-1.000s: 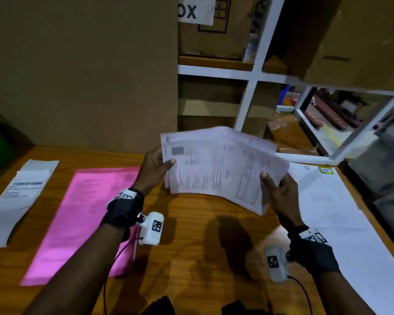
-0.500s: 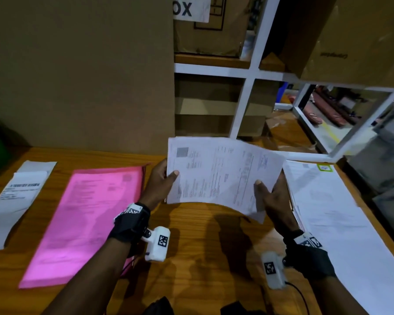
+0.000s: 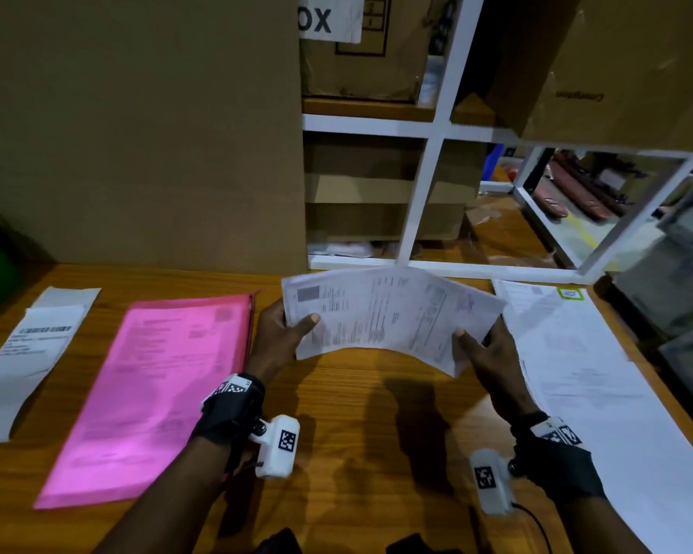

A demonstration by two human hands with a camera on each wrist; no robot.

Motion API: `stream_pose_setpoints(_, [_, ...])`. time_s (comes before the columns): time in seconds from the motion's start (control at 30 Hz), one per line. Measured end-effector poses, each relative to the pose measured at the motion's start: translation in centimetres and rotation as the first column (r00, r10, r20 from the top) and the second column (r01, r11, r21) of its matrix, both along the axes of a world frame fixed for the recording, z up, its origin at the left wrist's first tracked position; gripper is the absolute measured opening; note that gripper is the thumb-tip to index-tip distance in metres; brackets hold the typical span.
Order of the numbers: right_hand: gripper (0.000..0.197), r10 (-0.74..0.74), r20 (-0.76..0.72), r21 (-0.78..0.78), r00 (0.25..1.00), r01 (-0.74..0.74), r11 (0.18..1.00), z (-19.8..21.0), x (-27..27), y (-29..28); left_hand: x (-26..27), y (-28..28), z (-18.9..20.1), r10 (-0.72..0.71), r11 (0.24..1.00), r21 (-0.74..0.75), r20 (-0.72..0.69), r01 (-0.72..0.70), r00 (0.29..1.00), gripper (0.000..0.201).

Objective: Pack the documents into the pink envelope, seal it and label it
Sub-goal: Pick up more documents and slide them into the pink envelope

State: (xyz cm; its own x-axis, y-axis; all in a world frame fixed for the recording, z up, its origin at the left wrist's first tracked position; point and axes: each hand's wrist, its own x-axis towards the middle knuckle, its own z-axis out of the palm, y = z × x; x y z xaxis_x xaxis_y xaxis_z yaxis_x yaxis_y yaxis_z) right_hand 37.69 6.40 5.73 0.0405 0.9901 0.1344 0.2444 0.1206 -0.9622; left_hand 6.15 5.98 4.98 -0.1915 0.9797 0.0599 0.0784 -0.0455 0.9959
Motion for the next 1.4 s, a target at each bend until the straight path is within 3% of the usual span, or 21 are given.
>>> stream_pose_setpoints(0.1, [0.034,-0.026,-0.001,0.016,1.000,0.026,1.000,0.9,0.3,-0.2,-0.2,-0.2,0.3,0.018,1.000,-0.003,0.011,-0.018,1.000,0.030])
stream_pose_setpoints(0.33, [0.032,0.081,0.002,-0.058,0.997,-0.081,0.995,2.3,0.0,-0.7,-0.3,-0.2,0.4,-0.080,0.995,-0.064,-0.100,0.074,0.992,0.030])
stream_pose_setpoints(0.47, [0.034,-0.105,-0.060,0.008,0.993,0.106,0.994,4.5,0.7,0.4,-0.6,-0.2,1.9,-0.064,0.997,-0.052,-0.108,0.058,0.992,0.028])
stream_pose_setpoints(0.53, [0.036,-0.176,0.085,0.111,0.981,0.166,0.980,6.1,1.4,1.2,-0.9,0.1,2.7,-0.057,0.998,-0.042,-0.122,0.053,0.991,0.027])
stream_pose_setpoints(0.6, [0.041,-0.146,0.358,0.171,0.922,0.089,0.981,7.9,1.5,1.7,-1.3,0.4,3.9,-0.077,0.996,-0.046,-0.166,0.070,0.983,0.032])
stream_pose_setpoints(0.7, [0.054,-0.056,0.694,0.158,0.718,-0.076,0.984,10.0,0.0,1.9,-1.3,1.2,6.0,-0.146,0.989,-0.055,-0.241,0.137,0.959,0.041])
stream_pose_setpoints(0.83, [0.048,0.107,0.806,0.049,0.582,-0.246,0.968,11.8,-2.9,3.1,-0.5,1.6,9.6,-0.241,0.965,0.025,-0.319,0.262,0.917,0.026])
stream_pose_setpoints(0.93, [0.012,0.217,0.817,-0.027,0.534,-0.340,0.940,12.3,-4.6,3.6,-0.5,1.9,10.9,-0.264,0.951,0.055,-0.364,0.304,0.893,0.027])
stream_pose_setpoints(1.0, [0.012,0.236,0.773,-0.019,0.589,-0.351,0.936,12.2,-5.3,3.7,-0.8,2.1,11.2,-0.233,0.955,0.084,-0.385,0.286,0.893,0.029])
stream_pose_setpoints(1.07, [0.019,0.240,0.698,-0.015,0.675,-0.321,0.947,11.8,-5.2,3.8,-1.1,2.2,10.8,-0.101,0.975,0.144,-0.393,0.170,0.914,0.036])
stream_pose_setpoints(1.13, [0.026,0.246,0.588,-0.027,0.771,-0.285,0.958,11.4,-4.8,3.8,-1.6,2.2,9.6,0.117,0.982,0.185,-0.410,-0.043,0.905,0.066])
stream_pose_setpoints(1.2, [0.030,0.253,0.388,-0.069,0.886,-0.245,0.967,10.8,-4.5,3.4,-1.8,1.6,8.1,0.200,0.979,0.111,-0.383,-0.170,0.902,0.088])
stream_pose_setpoints(1.3, [0.030,0.219,0.213,-0.095,0.952,-0.203,0.975,10.0,-4.1,2.7,-1.5,0.5,5.2,0.034,0.986,-0.151,-0.265,-0.076,0.964,0.088])
stream_pose_setpoints(1.4, [0.010,0.263,0.018,-0.163,0.965,-0.256,0.953,8.9,-4.0,2.0,-0.8,-0.2,3.3,-0.127,0.972,-0.214,-0.115,0.101,0.985,0.060])
